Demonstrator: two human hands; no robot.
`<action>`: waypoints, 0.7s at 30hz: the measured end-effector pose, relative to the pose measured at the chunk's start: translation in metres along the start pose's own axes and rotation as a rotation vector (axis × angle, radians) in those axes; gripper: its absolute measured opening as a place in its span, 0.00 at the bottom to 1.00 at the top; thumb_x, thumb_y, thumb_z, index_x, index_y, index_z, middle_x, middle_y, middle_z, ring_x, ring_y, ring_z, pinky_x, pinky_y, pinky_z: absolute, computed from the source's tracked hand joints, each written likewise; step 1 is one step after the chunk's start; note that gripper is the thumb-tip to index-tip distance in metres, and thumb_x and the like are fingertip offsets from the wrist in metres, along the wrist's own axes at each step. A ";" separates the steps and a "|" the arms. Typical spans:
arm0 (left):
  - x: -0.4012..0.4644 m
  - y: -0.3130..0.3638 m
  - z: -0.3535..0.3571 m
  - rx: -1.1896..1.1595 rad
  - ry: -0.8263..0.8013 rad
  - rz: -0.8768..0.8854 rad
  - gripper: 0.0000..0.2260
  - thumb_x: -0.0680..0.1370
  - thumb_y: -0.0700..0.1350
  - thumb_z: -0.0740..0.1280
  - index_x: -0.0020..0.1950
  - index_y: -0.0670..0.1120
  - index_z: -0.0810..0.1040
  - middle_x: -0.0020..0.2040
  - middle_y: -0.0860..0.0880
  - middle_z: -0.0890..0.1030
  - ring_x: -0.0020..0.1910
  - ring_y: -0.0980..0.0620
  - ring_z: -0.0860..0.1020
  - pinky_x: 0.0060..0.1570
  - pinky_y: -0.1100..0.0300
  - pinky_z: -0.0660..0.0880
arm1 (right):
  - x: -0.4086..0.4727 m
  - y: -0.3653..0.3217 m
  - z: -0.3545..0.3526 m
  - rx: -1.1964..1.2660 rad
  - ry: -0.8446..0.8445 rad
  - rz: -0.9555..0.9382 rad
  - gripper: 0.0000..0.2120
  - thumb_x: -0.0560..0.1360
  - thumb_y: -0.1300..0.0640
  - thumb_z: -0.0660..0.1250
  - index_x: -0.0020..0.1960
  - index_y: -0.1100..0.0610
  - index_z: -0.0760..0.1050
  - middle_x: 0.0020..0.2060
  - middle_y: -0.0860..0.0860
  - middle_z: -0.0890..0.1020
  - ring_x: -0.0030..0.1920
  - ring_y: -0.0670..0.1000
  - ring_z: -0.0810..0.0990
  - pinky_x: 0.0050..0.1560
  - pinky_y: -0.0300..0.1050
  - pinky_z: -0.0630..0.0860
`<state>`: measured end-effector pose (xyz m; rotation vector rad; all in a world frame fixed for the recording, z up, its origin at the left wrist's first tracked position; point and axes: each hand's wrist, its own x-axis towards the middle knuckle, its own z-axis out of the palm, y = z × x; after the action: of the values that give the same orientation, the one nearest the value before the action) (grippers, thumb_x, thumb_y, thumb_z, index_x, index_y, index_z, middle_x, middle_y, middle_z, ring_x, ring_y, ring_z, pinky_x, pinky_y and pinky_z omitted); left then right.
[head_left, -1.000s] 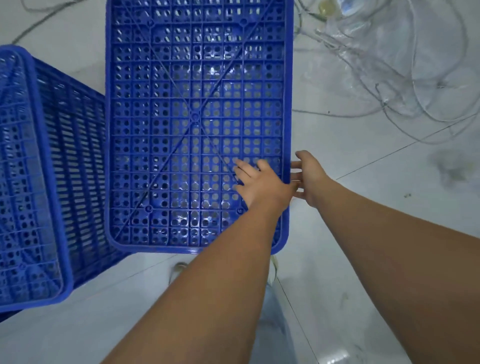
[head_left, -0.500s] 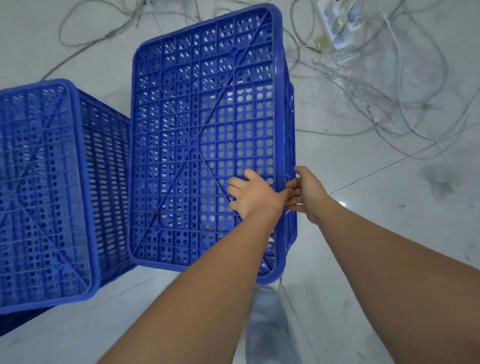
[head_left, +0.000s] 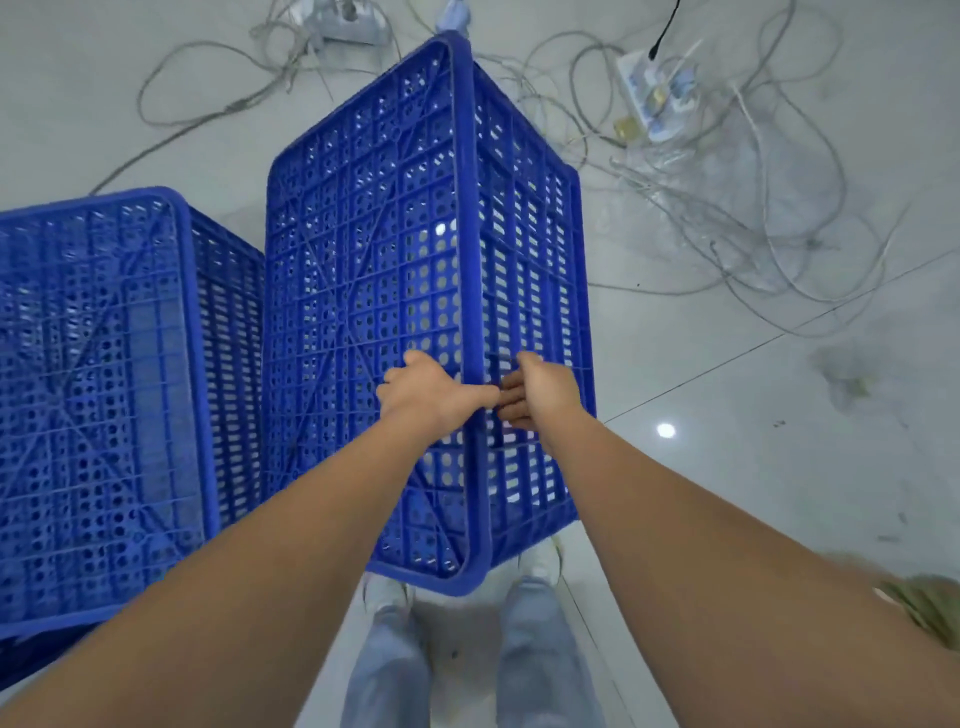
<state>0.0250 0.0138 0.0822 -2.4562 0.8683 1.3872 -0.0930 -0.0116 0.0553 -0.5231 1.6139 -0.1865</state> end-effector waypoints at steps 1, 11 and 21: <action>0.001 -0.007 -0.005 -0.019 -0.003 0.008 0.52 0.66 0.64 0.71 0.78 0.43 0.45 0.71 0.37 0.64 0.65 0.36 0.70 0.53 0.43 0.77 | 0.004 0.003 0.002 0.002 0.070 -0.018 0.17 0.80 0.53 0.56 0.37 0.60 0.73 0.31 0.55 0.78 0.28 0.52 0.75 0.31 0.42 0.72; 0.003 -0.074 -0.051 -0.253 0.060 0.074 0.35 0.71 0.54 0.70 0.70 0.39 0.61 0.36 0.47 0.69 0.30 0.50 0.66 0.28 0.57 0.63 | 0.050 0.044 -0.025 -0.173 0.277 0.057 0.32 0.72 0.48 0.61 0.72 0.61 0.61 0.64 0.59 0.72 0.61 0.61 0.75 0.60 0.58 0.75; 0.008 -0.085 -0.063 -0.325 0.048 0.107 0.32 0.70 0.52 0.71 0.68 0.40 0.63 0.38 0.48 0.70 0.32 0.50 0.68 0.31 0.56 0.65 | 0.043 0.038 -0.032 0.057 0.150 0.200 0.13 0.77 0.46 0.61 0.43 0.56 0.72 0.41 0.54 0.81 0.41 0.53 0.80 0.37 0.47 0.76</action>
<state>0.1220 0.0521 0.1002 -2.7253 0.8547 1.6258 -0.1338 -0.0030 0.0048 -0.3069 1.7898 -0.1238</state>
